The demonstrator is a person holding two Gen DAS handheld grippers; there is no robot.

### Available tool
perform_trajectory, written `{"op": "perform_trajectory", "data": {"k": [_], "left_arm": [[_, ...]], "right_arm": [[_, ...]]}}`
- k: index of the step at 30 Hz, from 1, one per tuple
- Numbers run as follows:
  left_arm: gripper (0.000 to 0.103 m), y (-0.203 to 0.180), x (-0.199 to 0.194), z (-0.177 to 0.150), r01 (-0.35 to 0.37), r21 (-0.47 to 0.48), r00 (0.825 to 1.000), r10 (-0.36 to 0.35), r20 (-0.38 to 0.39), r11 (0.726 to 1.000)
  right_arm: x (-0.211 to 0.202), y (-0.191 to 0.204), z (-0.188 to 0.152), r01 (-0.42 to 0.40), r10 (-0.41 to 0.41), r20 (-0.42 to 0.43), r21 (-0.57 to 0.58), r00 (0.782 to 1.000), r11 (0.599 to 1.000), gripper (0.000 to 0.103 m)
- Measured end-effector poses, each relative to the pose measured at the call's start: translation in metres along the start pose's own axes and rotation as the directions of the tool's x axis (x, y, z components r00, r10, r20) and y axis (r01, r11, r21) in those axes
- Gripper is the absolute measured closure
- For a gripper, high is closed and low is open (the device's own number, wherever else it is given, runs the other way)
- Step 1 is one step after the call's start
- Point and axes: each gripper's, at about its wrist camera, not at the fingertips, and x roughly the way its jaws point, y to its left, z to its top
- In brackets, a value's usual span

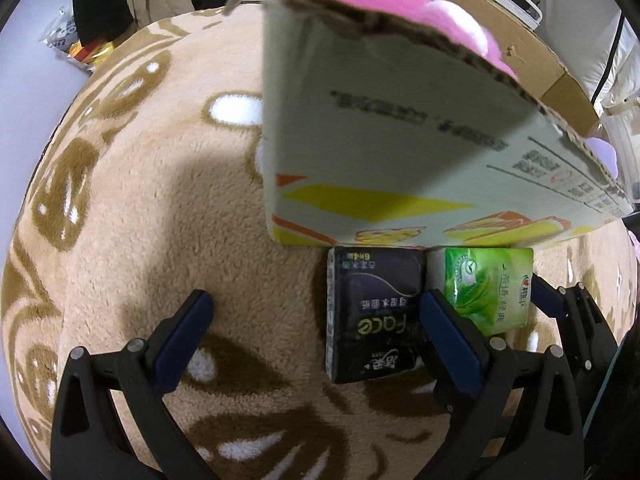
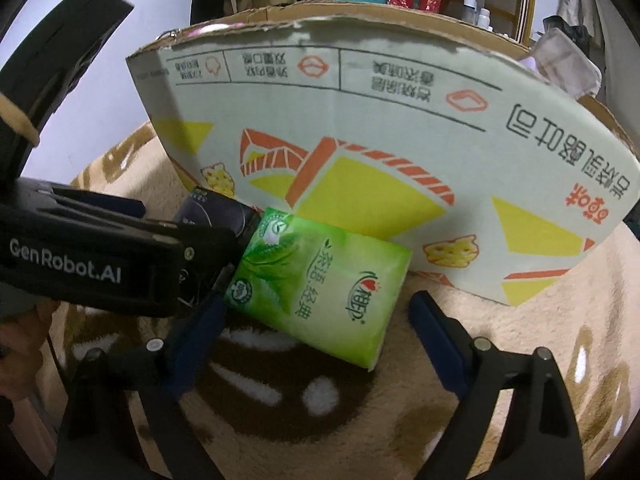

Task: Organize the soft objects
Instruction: 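Lower the left tool onto the black Face card while the right tool lowers onto the green tissue packet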

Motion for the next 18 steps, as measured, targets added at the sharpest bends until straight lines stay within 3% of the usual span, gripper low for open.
{"op": "perform_trajectory", "data": {"k": [16,18], "left_arm": [[0.001,-0.020,0.008,-0.002,-0.063,0.060,0.997,0.065,-0.037,0.996],[0.006,-0.029,0.011,-0.005,-0.087,0.078,0.995,0.090,-0.038,0.993]], "right_arm": [[0.003,0.012,-0.004,0.039,-0.039,-0.008,-0.042,0.999,0.998,0.015],[0.003,0.013,-0.004,0.040,-0.040,-0.007,-0.042,0.999,0.998,0.015]]}}
